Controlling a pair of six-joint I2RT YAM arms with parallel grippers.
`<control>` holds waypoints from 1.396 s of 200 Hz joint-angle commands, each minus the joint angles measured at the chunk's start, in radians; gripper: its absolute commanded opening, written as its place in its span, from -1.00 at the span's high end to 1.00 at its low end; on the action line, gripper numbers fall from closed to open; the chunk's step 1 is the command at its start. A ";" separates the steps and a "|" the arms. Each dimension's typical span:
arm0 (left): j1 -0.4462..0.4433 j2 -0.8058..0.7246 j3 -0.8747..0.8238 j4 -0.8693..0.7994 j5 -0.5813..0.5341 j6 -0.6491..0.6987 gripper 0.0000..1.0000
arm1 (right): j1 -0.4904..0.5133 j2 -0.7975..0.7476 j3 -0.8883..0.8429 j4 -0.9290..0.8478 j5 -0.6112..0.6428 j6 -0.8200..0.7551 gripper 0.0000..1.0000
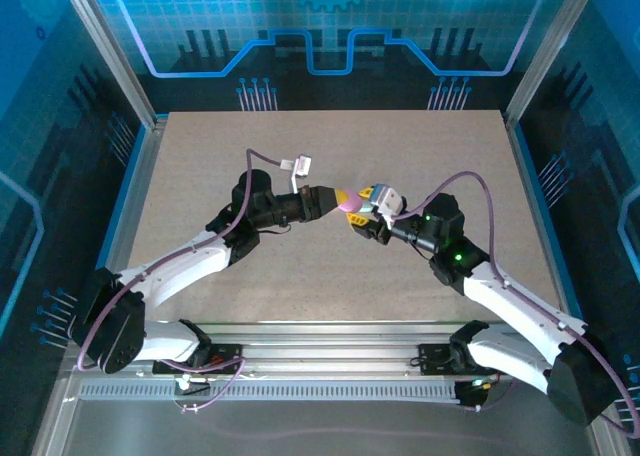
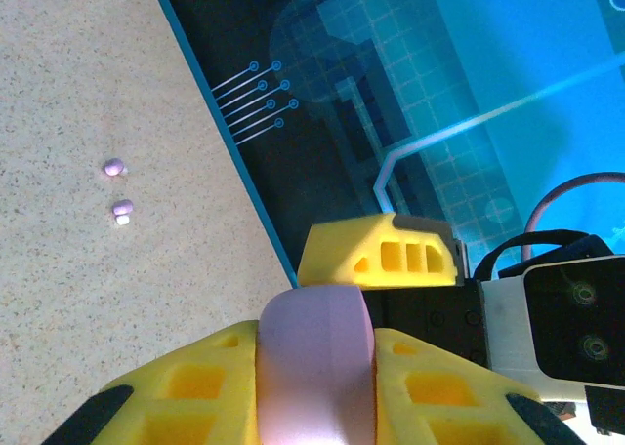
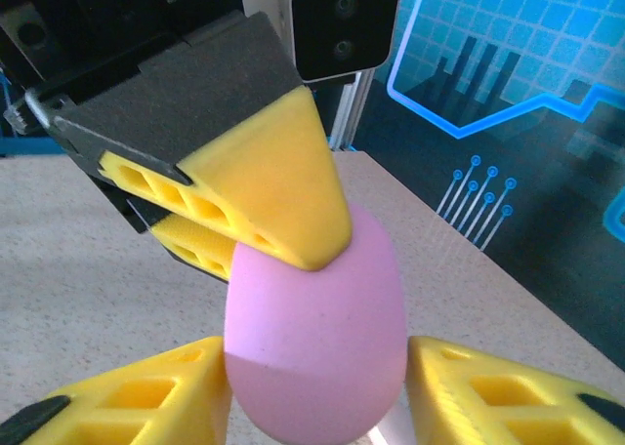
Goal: Insert the wireless bluetooth earbuds into the charging case
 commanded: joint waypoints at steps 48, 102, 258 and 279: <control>0.000 -0.016 -0.018 0.069 0.046 0.001 0.44 | -0.025 0.022 0.070 0.023 -0.058 0.038 0.16; 0.001 -0.122 -0.010 -0.104 0.004 0.388 -0.17 | -0.065 0.031 0.167 -0.224 -0.301 0.068 0.33; 0.000 -0.210 -0.074 -0.064 0.198 0.991 -0.16 | -0.087 0.132 0.372 -0.485 -0.574 0.042 0.35; 0.000 -0.210 -0.073 -0.058 0.208 0.981 -0.18 | -0.087 0.127 0.366 -0.476 -0.551 0.039 0.35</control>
